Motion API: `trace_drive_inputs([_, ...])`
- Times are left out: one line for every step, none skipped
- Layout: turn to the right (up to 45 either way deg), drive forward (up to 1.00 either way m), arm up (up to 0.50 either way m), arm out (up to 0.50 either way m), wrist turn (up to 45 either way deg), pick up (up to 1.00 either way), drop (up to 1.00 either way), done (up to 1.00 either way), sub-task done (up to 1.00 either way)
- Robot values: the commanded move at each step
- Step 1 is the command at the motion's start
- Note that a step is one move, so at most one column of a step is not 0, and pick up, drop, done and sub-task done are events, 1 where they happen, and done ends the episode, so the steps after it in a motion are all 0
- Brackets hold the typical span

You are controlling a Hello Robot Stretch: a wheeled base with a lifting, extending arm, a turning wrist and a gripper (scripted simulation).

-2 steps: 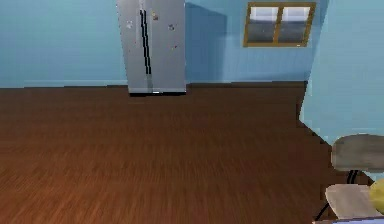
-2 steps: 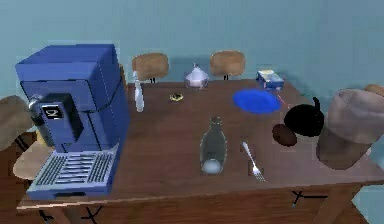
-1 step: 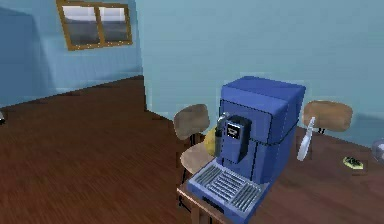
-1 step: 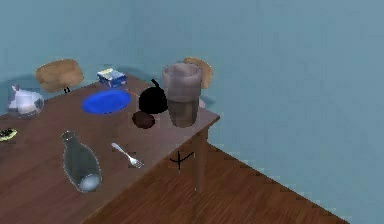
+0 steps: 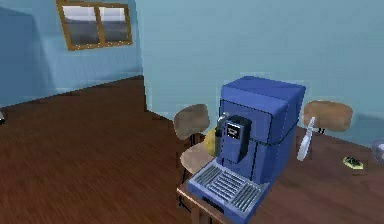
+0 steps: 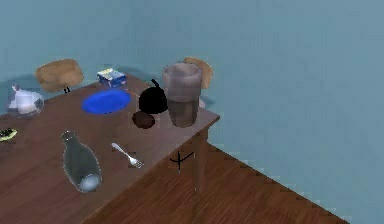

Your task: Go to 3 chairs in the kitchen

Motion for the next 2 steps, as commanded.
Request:
trace_drive_inputs([-45.0,0.00,0.00,0.00,0.0,0.00,0.00,0.00,0.00])
trace_drive_inputs([0.0,0.70,0.00,0.00,0.0,0.00,0.00,0.00,0.00])
